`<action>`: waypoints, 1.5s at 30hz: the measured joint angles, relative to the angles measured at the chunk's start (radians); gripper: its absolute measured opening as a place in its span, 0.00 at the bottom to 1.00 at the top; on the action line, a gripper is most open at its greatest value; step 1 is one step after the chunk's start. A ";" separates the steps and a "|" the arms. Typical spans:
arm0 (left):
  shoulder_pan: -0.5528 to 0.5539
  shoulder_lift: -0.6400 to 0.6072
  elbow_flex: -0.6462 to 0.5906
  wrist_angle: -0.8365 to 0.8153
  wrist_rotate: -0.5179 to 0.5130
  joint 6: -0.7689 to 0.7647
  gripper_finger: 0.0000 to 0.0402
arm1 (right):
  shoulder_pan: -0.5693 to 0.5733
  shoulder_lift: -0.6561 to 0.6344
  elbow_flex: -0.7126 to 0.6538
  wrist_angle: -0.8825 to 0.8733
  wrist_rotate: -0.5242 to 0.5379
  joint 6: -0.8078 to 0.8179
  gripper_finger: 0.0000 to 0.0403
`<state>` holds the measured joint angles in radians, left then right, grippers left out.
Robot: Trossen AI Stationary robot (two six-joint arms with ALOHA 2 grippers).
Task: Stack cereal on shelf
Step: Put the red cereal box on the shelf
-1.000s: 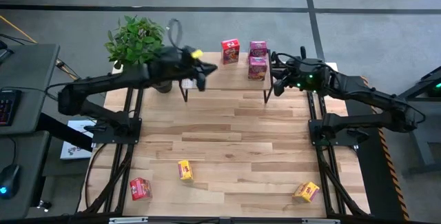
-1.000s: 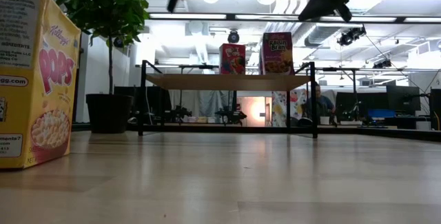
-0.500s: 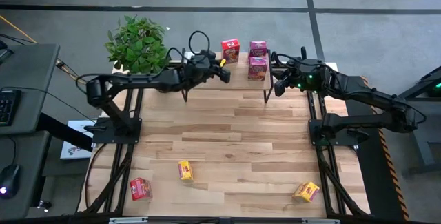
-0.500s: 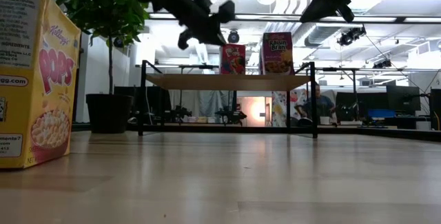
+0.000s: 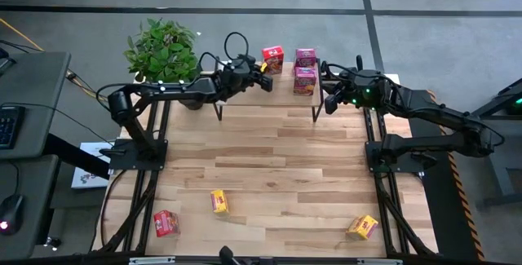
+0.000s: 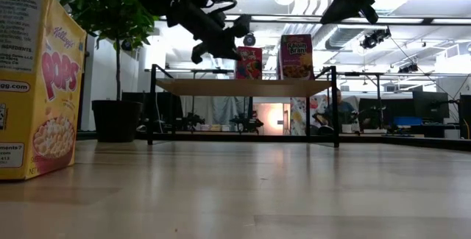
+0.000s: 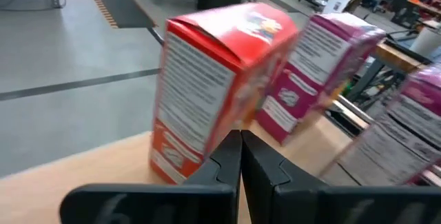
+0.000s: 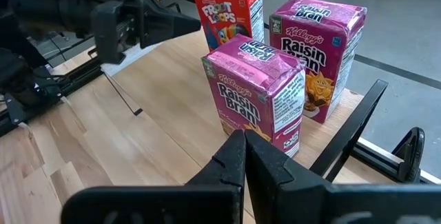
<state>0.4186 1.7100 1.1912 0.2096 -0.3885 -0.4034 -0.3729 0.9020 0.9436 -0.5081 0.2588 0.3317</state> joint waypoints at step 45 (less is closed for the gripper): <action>-0.562 -0.577 0.000 -0.893 0.911 0.142 0.46 | 0.000 0.000 0.000 0.009 -0.061 0.055 0.00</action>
<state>-0.1430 1.1328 1.1915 -0.6837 0.5226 -0.2617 -0.3725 0.9020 0.9432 -0.4986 0.1978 0.3868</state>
